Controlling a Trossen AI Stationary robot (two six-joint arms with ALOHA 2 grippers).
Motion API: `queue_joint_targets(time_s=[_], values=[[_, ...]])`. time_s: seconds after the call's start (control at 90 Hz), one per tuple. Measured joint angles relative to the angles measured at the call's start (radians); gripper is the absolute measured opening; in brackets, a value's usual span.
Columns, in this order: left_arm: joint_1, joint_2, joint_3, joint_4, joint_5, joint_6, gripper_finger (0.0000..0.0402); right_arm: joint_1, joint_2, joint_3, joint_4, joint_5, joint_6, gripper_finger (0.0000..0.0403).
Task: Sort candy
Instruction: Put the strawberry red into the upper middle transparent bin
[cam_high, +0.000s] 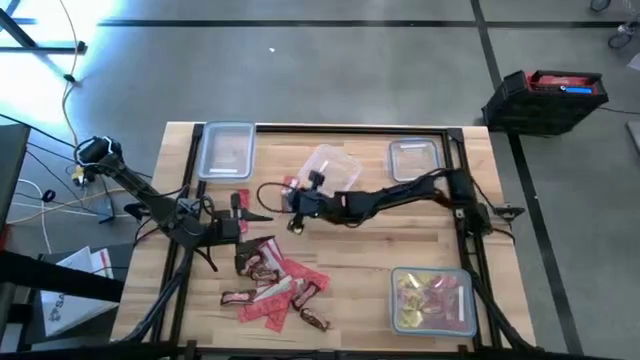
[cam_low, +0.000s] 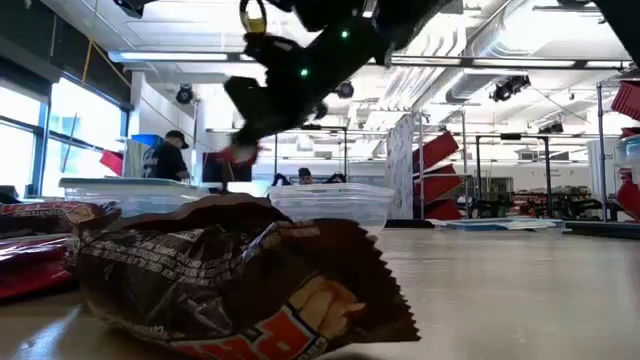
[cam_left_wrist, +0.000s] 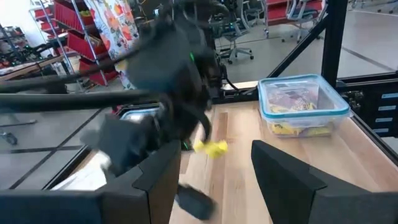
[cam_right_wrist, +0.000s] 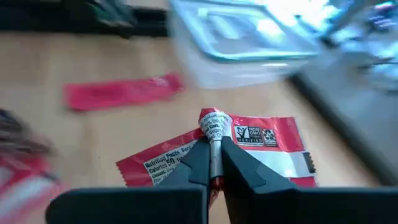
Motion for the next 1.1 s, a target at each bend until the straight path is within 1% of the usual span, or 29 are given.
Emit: queue_joint_targets(time_s=[0.067,0.122,0.178,0.244,0.311,0.4,0.533,0.622,0.756,0.822,0.911,1.033,1.1], values=[[0.000,0.000,0.000,0.005,0.000,0.000,0.0183,-0.010,-0.042,-0.001,-0.071,0.102,-0.010,0.0000],[-0.001,0.000,0.000,0.001,0.000,0.000,0.0183,-0.025,-0.074,0.002,-0.156,0.158,0.000,0.0000],[-0.001,0.000,0.000,0.005,0.005,0.000,0.0183,-0.048,-0.091,0.003,-0.246,0.183,0.034,0.0000],[-0.001,0.000,0.000,0.005,0.005,0.000,0.0183,-0.076,-0.087,0.002,-0.346,0.185,0.089,0.0000],[0.000,0.000,0.000,0.005,0.004,0.000,0.0183,-0.108,-0.080,0.000,-0.422,0.153,0.130,0.0000],[0.000,0.000,0.000,0.007,0.004,0.000,0.0183,-0.148,-0.064,0.001,-0.446,0.052,0.133,0.0000],[0.000,0.000,0.000,0.007,0.004,0.000,0.0183,-0.189,-0.036,-0.036,-0.417,-0.128,0.040,0.0000],[0.000,0.000,0.000,0.007,0.004,0.000,0.0183,-0.200,-0.036,-0.047,-0.388,-0.194,-0.022,0.0000],[0.000,0.000,0.000,0.006,0.004,0.000,0.0183,-0.204,-0.037,-0.049,-0.425,-0.210,-0.091,0.0001],[0.000,0.000,0.000,0.005,0.004,0.001,0.0183,-0.204,-0.037,-0.049,-0.422,-0.215,-0.112,0.0010],[0.000,0.000,0.000,0.005,-0.001,0.003,0.0183,-0.204,-0.037,-0.049,-0.422,-0.223,-0.105,0.0036],[0.000,0.000,0.000,0.003,-0.001,0.002,0.0183,-0.203,-0.038,-0.049,-0.412,-0.188,-0.079,0.0079],[0.000,0.000,0.000,-0.001,-0.001,0.001,0.0183,-0.203,-0.041,-0.049,-0.411,-0.187,-0.075,0.0098]])
